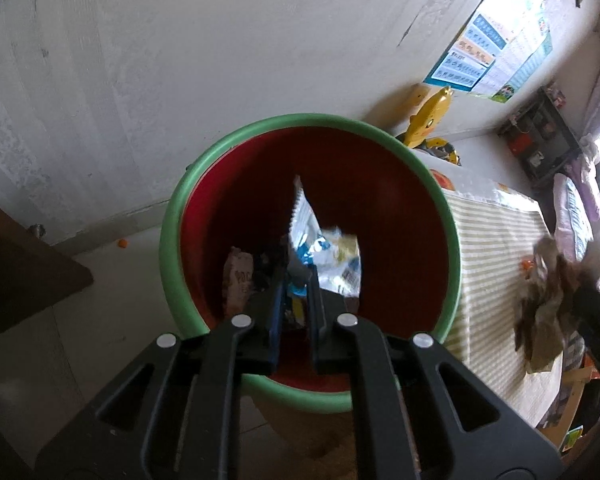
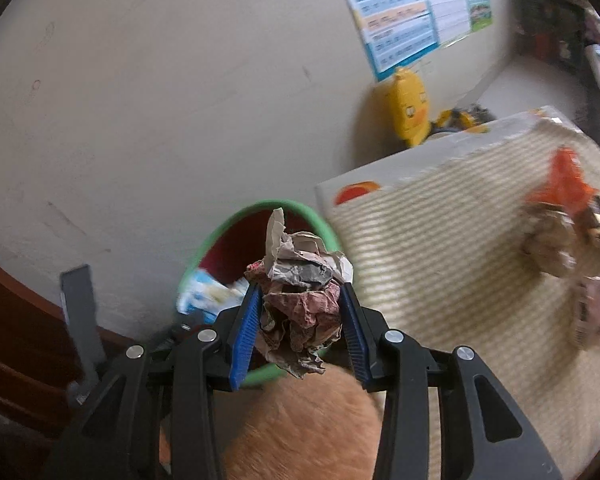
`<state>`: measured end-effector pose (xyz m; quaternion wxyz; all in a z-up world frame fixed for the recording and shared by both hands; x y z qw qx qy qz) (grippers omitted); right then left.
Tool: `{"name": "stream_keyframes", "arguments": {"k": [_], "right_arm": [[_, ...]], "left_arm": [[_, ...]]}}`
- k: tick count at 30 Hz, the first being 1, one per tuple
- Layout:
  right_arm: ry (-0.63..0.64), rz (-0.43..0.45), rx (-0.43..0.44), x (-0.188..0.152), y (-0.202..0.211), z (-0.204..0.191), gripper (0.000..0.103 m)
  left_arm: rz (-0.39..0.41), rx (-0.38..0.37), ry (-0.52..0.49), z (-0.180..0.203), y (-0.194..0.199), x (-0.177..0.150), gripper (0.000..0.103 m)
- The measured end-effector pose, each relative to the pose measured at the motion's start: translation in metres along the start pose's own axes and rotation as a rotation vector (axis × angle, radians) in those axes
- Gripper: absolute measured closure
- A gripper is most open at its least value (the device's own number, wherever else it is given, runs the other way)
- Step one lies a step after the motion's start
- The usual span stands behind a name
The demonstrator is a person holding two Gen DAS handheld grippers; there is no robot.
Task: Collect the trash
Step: 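Carry blue-white wrapper and paper wad to the green bucket and open both tools, then grasp the pink-white paper carton with the right tool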
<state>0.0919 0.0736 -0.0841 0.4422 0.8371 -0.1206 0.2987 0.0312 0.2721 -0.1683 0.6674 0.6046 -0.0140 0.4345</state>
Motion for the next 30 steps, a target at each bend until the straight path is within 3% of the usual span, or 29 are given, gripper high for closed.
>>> {"name": "stream_keyframes", "arguments": {"k": [2,3,4,6,14,19,23,25,30], "right_arm": [[0.019,-0.003,0.011,0.004,-0.01,-0.01,0.063],[0.025,-0.004,0.015,0.005,-0.013,-0.014,0.063],[0.029,-0.008,0.027,0.006,-0.017,-0.018,0.061],[0.021,-0.014,0.051,0.008,-0.022,-0.022,0.045],[-0.012,0.001,0.057,0.01,-0.016,-0.014,0.044],[-0.035,0.006,-0.035,0.005,0.002,0.023,0.042],[-0.09,0.06,-0.184,-0.004,0.028,0.083,0.042],[-0.155,0.085,-0.299,-0.009,0.046,0.129,0.042],[-0.291,0.079,-0.535,-0.026,0.075,0.223,0.04]], "left_arm": [[0.0,0.008,-0.008,0.0,-0.002,0.001,0.093],[0.001,0.013,-0.01,0.0,-0.002,0.001,0.086],[0.003,0.027,-0.006,-0.002,-0.002,0.001,0.062],[0.017,0.032,0.018,-0.004,-0.002,0.001,0.042],[0.005,0.049,0.024,-0.007,-0.001,-0.004,0.041],[0.015,0.048,0.012,0.0,0.003,-0.001,0.039],[0.031,0.051,-0.014,0.007,0.009,-0.003,0.039],[0.042,0.051,-0.027,0.012,0.014,-0.003,0.039],[0.054,0.047,-0.063,0.03,0.022,-0.003,0.039]]}}
Point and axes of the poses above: each gripper's, at about its wrist camera, not at the fingertips, and y roughly against the way its jaws point, z to its right, x to its top, the point moved 3 cm from there along -y, roughly the way its jaws point, and after that the axes turned 8 degrees about z, right-handed, at the moved point
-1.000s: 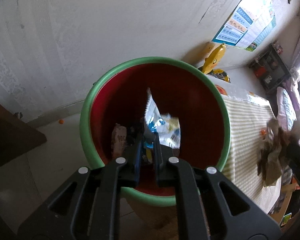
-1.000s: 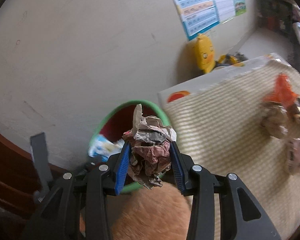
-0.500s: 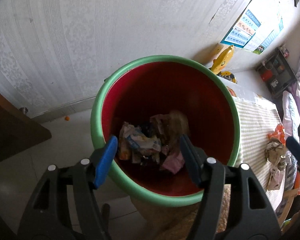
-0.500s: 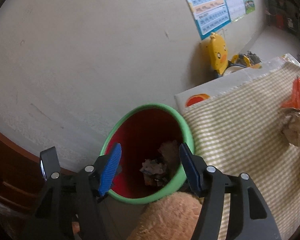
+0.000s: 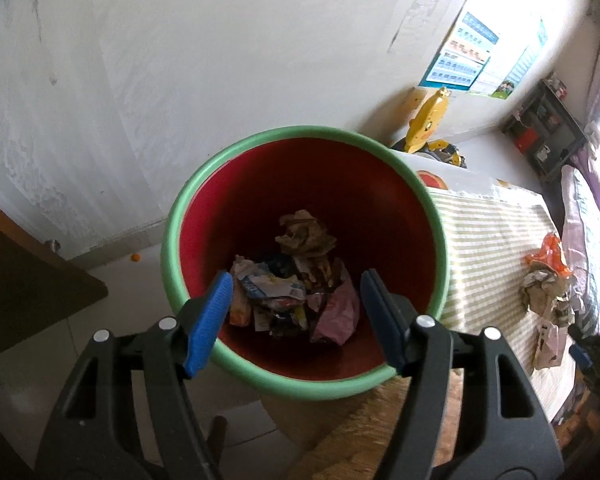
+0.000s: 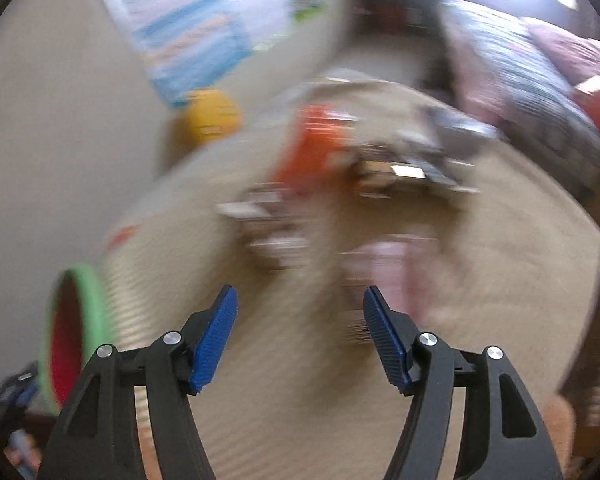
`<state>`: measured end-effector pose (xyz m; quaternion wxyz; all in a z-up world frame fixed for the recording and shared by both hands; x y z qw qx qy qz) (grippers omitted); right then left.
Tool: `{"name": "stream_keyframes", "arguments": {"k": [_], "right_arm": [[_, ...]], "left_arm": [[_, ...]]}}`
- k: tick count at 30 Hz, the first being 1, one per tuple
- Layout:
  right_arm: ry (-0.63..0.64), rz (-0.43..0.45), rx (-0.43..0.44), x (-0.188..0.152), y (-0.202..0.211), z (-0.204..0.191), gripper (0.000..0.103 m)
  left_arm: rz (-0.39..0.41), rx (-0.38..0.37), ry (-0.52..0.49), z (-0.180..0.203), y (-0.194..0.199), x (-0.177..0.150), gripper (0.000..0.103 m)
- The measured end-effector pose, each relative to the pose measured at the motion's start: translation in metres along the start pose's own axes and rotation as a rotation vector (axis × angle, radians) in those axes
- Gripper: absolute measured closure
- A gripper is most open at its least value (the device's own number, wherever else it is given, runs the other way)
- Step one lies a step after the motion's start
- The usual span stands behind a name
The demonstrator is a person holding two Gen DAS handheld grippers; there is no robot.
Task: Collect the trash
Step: 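Grasp the pink-white paper carton with the right tool, then grasp the crumpled silver paper wad with the left tool while the right tool holds the carton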
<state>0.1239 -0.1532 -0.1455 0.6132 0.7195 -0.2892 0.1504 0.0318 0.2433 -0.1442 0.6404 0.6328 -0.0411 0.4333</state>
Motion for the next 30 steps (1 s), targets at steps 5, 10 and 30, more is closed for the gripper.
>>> {"name": "stream_keyframes", "arguments": {"k": [5,10,30], "right_arm": [[-0.109,-0.046,-0.042,0.0,-0.016,0.052,0.036],[-0.125,-0.094,0.026,-0.006,-0.033,0.058,0.053],[-0.151,-0.042,0.223,-0.064,0.062,0.078,0.076]], "left_arm": [[0.019,-0.028,-0.05,0.029,0.013,0.002,0.038],[0.016,-0.084,-0.13,0.073,0.025,-0.006,0.037],[-0.046,-0.345,-0.529,0.33,-0.012,-0.071,0.028]]}}
Point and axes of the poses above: each gripper's, at about its wrist camera, not at the fingertips, and y roughly against the way its jaws point, z to its right, x to its top, the point moved 3 cm from there along -y, roughly the way its jaws point, and after that the axes turned 8 degrees about z, right-handed, at the moved point
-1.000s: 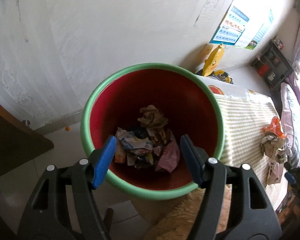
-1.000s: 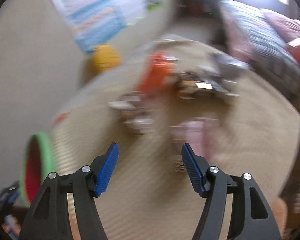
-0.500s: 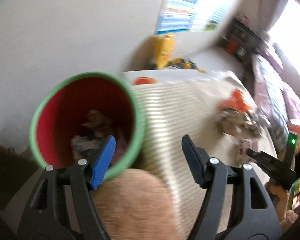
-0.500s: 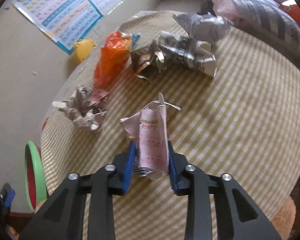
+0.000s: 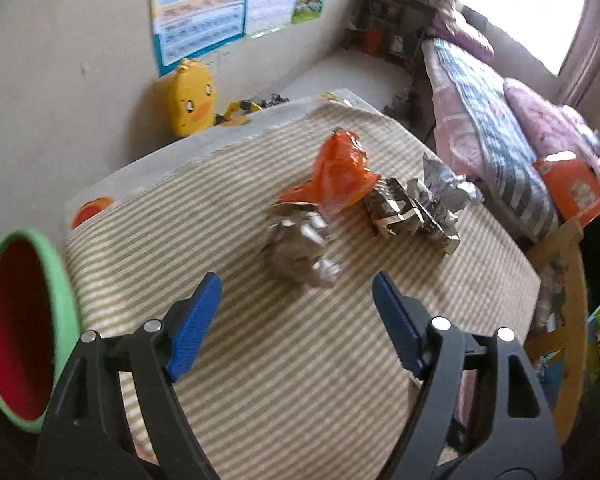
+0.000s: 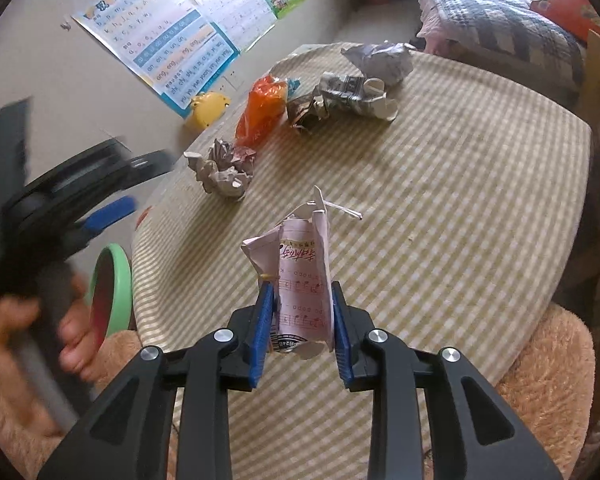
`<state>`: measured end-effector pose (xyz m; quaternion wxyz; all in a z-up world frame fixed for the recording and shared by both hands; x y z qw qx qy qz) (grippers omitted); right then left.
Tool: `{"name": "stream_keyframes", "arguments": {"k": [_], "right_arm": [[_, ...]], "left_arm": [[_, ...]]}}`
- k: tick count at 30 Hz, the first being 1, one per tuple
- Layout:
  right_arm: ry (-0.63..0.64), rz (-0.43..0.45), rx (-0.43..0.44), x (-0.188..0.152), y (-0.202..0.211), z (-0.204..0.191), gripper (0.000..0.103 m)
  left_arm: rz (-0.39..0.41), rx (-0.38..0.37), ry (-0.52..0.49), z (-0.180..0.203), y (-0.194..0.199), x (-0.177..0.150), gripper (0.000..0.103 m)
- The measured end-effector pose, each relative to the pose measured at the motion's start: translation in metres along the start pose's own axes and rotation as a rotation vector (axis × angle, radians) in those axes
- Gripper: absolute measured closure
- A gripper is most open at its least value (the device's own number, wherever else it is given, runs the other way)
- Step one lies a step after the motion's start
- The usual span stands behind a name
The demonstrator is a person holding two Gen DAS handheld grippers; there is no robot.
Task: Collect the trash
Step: 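Grasp the crumpled silver paper wad with the left tool while the right tool holds the carton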
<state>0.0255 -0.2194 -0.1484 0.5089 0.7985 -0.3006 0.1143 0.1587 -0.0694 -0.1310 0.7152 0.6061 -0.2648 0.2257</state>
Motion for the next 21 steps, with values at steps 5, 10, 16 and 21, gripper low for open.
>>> {"name": "stream_keyframes", "arguments": {"k": [5,10,16,21], "right_arm": [[-0.017,0.019,0.002,-0.003,0.015,0.008,0.075],[-0.039,0.021,0.01,-0.004,0.018,0.014,0.075],[-0.046,0.025,0.023,-0.003,0.02,0.016,0.075],[-0.06,0.02,0.027,-0.002,0.017,0.019,0.075]], "left_arm": [[-0.034,0.045,-0.059,0.014,-0.036,0.005,0.028],[-0.094,0.077,-0.071,0.019,-0.06,0.008,0.028],[-0.145,0.093,-0.074,0.018,-0.072,0.006,0.062],[-0.137,0.075,-0.04,0.004,-0.055,0.0,0.077]]}}
Point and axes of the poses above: each gripper's, at about its wrist camera, not at the fingertips, and y roughly against the way its jaws point, z to its right, x to its top, the point moved 3 cm from there along -y, roughly the way its jaws point, and after that the axes turned 8 degrees about z, right-handed, at the moved point
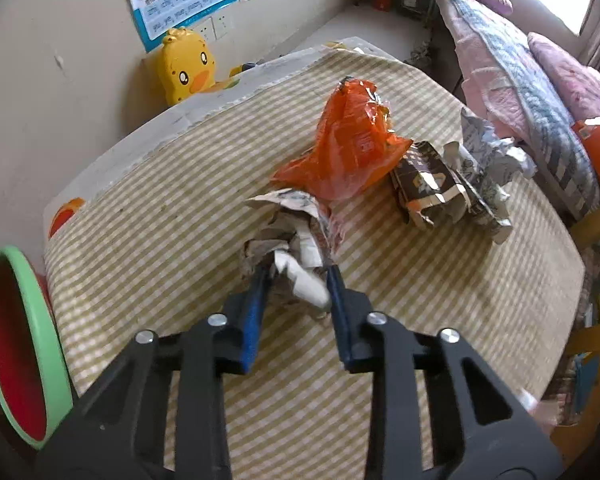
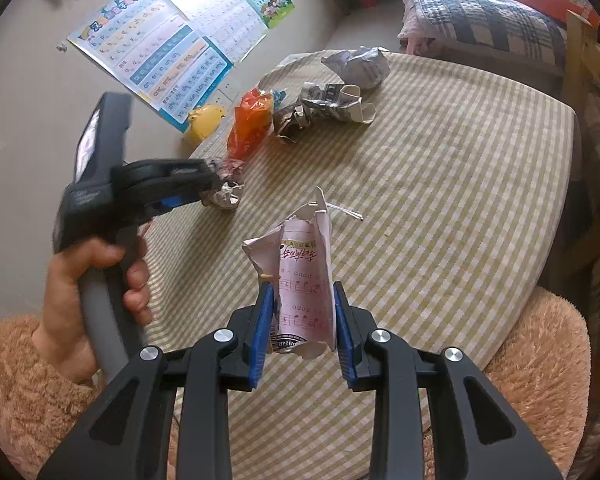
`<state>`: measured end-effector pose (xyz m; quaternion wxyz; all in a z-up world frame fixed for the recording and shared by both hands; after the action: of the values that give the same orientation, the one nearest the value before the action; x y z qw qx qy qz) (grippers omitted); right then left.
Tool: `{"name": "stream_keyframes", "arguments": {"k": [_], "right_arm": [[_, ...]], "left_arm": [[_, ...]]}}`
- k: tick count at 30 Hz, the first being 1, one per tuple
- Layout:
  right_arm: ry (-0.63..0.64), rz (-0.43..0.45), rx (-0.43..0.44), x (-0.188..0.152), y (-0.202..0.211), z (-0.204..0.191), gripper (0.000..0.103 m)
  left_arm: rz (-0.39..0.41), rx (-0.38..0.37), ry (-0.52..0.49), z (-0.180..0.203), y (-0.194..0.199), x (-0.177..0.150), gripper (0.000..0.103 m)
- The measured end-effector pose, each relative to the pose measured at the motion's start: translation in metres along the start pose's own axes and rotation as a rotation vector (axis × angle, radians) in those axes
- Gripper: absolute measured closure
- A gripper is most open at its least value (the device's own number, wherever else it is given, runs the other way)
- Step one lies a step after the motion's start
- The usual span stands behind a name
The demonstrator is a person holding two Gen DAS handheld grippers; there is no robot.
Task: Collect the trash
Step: 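Grasp the crumpled silver paper wad with the left tool while the right tool holds the carton, then lift the silver paper wad with the left tool while the right tool holds the carton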
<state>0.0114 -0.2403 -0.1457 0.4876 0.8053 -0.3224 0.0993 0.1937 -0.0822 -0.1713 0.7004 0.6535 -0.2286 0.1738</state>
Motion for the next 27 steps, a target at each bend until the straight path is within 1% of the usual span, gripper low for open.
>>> {"name": "stream_keyframes", "arguments": {"k": [6,12,16,20,27], "right_arm": [[-0.006,-0.004,0.001,-0.001,-0.003,0.001,0.075],[-0.003,-0.012,0.0,-0.002,-0.007,0.001,0.075],[-0.005,-0.017,-0.002,-0.003,-0.01,0.002,0.075],[-0.005,-0.022,-0.003,-0.003,-0.012,0.002,0.075],[-0.01,-0.024,-0.005,-0.004,-0.013,0.003,0.074]], "left_arm": [[0.036,-0.015,0.04,-0.019,0.034,-0.019,0.078],[0.018,-0.036,0.058,-0.03,0.061,-0.049,0.078],[-0.005,-0.046,0.051,-0.032,0.063,-0.062,0.078],[-0.035,-0.034,0.028,-0.028,0.054,-0.071,0.078],[-0.032,-0.027,0.019,-0.026,0.052,-0.072,0.078]]}}
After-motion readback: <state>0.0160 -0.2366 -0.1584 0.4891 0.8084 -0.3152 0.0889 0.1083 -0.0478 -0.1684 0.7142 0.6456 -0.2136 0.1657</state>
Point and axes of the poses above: each gripper's, at about its wrist camera, not at the fingertips, and y roughly against the way its jaws point, z to its right, x to its top, the point moved 3 cm from there along -y, roughly the way its jaws point, and after that the axes turned 8 degrees about z, right-handed, at the moved point
